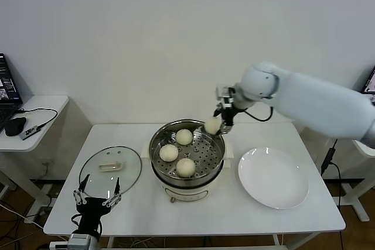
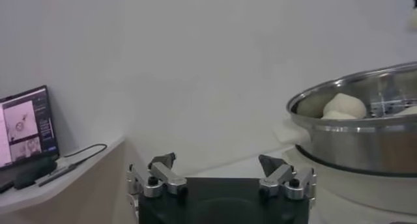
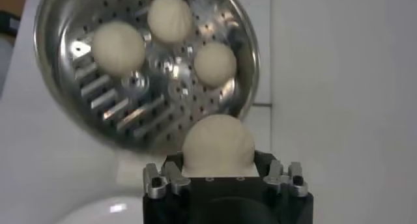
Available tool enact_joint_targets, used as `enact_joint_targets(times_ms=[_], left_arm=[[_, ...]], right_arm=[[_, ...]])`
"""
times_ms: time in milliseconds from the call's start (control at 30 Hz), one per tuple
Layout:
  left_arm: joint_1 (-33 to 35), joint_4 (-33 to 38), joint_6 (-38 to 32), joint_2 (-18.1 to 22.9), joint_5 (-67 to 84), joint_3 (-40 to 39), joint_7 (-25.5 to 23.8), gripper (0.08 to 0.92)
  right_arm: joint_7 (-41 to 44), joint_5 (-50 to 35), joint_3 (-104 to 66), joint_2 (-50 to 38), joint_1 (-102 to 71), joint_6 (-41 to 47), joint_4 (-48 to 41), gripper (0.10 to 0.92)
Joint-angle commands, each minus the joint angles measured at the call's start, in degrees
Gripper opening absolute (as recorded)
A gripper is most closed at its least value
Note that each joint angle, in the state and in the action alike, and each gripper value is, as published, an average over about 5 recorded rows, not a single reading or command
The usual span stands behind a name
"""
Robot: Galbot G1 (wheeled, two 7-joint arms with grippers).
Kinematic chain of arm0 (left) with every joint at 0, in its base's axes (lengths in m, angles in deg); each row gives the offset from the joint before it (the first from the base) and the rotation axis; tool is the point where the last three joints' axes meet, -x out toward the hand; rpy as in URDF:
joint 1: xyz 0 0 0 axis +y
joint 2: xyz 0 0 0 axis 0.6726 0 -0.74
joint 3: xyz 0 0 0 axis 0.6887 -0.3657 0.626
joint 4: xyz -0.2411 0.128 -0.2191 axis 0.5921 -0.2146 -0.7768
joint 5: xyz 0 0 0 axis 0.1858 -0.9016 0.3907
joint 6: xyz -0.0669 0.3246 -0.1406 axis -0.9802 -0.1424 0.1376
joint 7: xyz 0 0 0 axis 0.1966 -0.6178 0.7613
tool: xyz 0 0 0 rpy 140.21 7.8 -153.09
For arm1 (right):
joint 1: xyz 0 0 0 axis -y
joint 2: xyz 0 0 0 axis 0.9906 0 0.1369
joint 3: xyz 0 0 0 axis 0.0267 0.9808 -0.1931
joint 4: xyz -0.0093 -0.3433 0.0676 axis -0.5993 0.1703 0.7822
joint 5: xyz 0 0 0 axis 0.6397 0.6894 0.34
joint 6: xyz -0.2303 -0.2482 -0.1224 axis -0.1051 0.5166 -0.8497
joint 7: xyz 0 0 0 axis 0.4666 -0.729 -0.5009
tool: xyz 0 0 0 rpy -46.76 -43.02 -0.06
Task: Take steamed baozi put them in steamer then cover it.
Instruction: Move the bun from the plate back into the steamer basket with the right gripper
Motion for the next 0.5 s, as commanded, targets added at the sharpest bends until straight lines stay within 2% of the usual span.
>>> enact_joint_targets(times_ms=[33,500], left_arm=[[0.2,0.3,-0.1,0.2,0.1,0.4,0.0,0.823],[0.5,0.0,-0.7,0.7,0.0,0.4,0.3,0.823]], right_arm=[[-3.1,-4.1,3.2,10.1,-3.8,5.6,-2.9,0.670],[-2.8,0.2,4.7,10.7,-5.6,7.9,-4.1,0.670]])
